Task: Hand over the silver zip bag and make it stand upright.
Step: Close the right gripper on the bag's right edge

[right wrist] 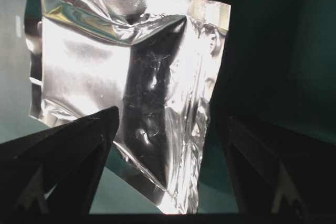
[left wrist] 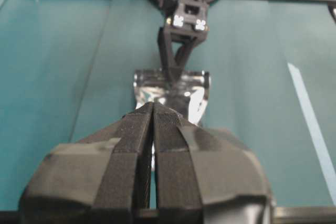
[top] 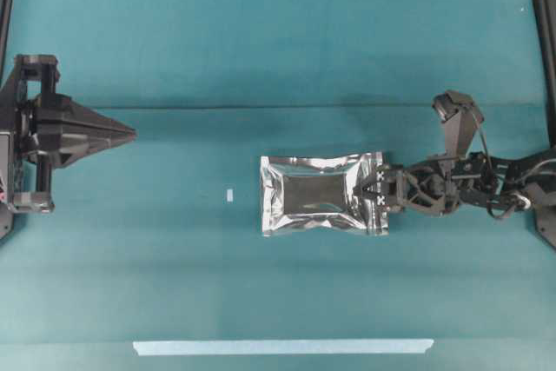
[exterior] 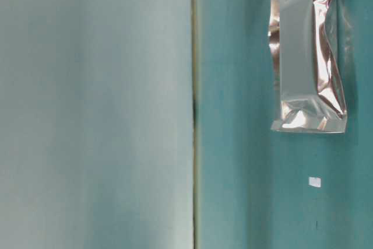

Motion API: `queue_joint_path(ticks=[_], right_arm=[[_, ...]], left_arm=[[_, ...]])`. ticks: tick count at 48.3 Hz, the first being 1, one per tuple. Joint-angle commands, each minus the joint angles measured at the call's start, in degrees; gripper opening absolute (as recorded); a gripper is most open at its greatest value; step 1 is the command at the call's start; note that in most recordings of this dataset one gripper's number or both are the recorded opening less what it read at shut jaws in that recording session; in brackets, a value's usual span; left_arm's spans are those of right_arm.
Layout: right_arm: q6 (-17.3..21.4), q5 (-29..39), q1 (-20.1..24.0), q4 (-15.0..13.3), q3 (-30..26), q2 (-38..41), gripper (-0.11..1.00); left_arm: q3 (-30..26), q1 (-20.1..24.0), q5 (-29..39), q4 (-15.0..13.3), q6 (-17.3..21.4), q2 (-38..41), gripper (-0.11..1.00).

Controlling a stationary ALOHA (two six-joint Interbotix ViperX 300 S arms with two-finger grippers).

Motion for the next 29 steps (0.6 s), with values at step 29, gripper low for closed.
queue_joint_path(ticks=[29], right_arm=[[0.79, 1.05, 0.35, 0.18, -1.93, 3.25, 0.84]], left_arm=[[-1.23, 0.09, -0.18, 0.18, 0.09, 0.0, -0.01]])
